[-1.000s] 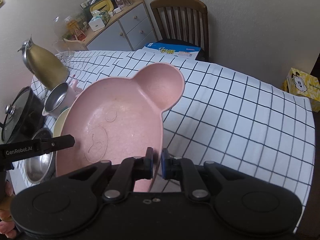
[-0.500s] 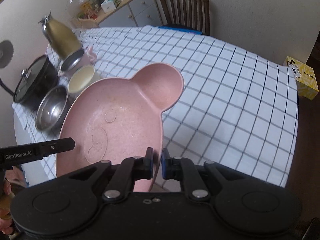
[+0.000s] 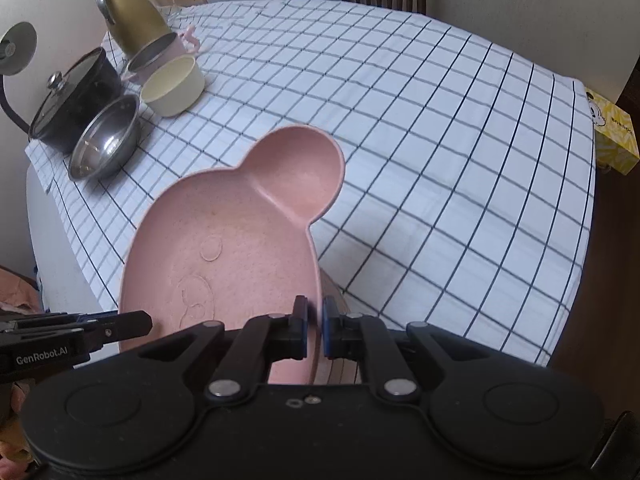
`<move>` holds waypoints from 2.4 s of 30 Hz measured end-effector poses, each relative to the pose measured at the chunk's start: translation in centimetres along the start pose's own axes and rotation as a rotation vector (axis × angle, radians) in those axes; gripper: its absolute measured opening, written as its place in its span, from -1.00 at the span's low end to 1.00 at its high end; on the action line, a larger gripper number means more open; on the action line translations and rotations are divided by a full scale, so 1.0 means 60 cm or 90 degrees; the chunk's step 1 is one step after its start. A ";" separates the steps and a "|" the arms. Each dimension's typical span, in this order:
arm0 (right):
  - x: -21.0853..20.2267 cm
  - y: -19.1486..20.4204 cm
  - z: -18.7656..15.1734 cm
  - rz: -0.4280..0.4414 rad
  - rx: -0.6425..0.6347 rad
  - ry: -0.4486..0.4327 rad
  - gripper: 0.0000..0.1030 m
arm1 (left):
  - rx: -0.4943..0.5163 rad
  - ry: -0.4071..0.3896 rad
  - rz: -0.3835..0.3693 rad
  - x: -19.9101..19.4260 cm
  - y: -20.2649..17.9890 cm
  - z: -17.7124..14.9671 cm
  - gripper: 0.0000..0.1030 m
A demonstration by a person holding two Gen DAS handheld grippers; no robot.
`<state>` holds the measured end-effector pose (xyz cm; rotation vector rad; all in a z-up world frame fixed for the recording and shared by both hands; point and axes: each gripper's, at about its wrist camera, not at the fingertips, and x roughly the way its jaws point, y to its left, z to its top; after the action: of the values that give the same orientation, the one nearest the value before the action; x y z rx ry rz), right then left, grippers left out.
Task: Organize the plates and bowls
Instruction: 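Lift the pink plate with both tools and carry it over the stacked white plates, then lower the pink plate onto the white plates and open both tools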
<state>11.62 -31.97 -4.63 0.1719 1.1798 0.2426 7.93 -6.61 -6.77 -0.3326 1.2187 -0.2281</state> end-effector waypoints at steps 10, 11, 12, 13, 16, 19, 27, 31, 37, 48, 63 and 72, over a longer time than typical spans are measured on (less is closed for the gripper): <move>0.037 -0.005 -0.036 0.007 -0.021 0.034 -0.84 | -0.011 0.012 0.020 0.032 0.010 -0.037 -0.74; 0.039 -0.006 -0.036 0.007 -0.021 0.034 -0.84 | -0.013 0.014 0.019 0.034 0.011 -0.037 -0.74; 0.041 -0.006 -0.036 0.007 -0.020 0.034 -0.85 | -0.012 0.014 0.019 0.037 0.011 -0.038 -0.74; 0.043 -0.008 -0.036 0.006 -0.018 0.034 -0.85 | -0.012 0.013 0.020 0.038 0.010 -0.038 -0.74; 0.049 -0.010 -0.034 0.005 -0.018 0.029 -0.84 | -0.004 0.009 0.026 0.042 0.008 -0.037 -0.74; 0.055 -0.011 -0.032 0.004 -0.018 0.029 -0.85 | -0.009 0.014 0.024 0.049 0.011 -0.037 -0.74; 0.063 -0.012 -0.026 -0.005 -0.024 0.029 -0.85 | -0.007 0.017 0.022 0.063 0.012 -0.035 -0.74; 0.065 -0.016 -0.022 -0.003 -0.020 0.027 -0.85 | -0.009 0.022 0.018 0.070 0.014 -0.036 -0.74; 0.064 -0.014 -0.025 -0.012 -0.015 0.029 -0.64 | 0.000 0.027 0.010 0.075 0.012 -0.034 -0.74; 0.024 -0.006 -0.029 -0.009 -0.021 0.000 -0.39 | 0.027 -0.002 0.013 0.050 0.006 -0.033 -0.74; -0.039 0.069 -0.034 0.048 -0.082 -0.056 -0.16 | 0.072 -0.096 0.015 -0.031 -0.016 -0.024 -0.73; -0.066 0.116 -0.027 0.065 -0.134 -0.114 0.18 | 0.050 -0.160 0.036 -0.081 0.008 -0.013 -0.71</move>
<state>8.03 -26.37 0.08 0.0673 0.9616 0.4304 5.56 -4.58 -2.90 -0.2501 0.9669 -0.1795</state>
